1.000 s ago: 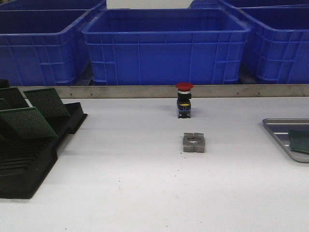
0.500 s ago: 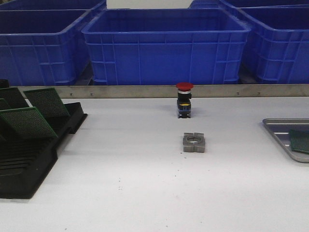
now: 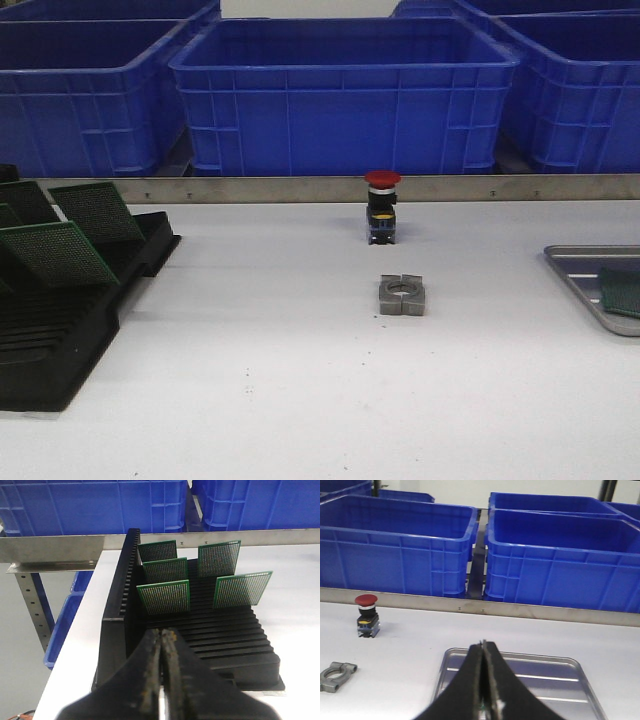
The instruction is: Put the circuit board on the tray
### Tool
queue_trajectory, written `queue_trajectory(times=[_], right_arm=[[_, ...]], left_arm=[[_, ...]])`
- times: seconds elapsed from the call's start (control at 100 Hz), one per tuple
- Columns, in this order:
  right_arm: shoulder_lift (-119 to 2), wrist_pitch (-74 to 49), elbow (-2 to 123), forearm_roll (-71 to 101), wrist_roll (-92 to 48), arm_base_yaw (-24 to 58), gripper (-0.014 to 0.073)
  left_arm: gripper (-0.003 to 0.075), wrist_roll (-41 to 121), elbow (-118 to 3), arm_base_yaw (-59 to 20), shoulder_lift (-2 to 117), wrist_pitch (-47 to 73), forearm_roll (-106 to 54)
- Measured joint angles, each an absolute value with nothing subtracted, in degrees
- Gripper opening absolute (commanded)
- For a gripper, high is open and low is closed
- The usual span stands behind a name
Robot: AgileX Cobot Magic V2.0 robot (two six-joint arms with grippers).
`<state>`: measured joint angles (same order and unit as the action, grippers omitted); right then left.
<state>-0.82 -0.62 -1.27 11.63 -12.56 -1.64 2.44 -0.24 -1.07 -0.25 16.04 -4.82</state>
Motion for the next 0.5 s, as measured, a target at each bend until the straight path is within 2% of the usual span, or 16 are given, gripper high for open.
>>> queue_trajectory(times=[0.17, 0.5], right_arm=[[0.6, -4.3, -1.6, -3.3, 2.1, -2.9, -0.006], [0.6, -4.9, -1.6, -5.8, 4.2, -2.9, -0.006]], left_arm=[[-0.0017, 2.4, -0.2, -1.1, -0.3, 16.1, -4.8], [-0.0017, 2.4, -0.2, -1.1, -0.3, 16.1, -4.8]])
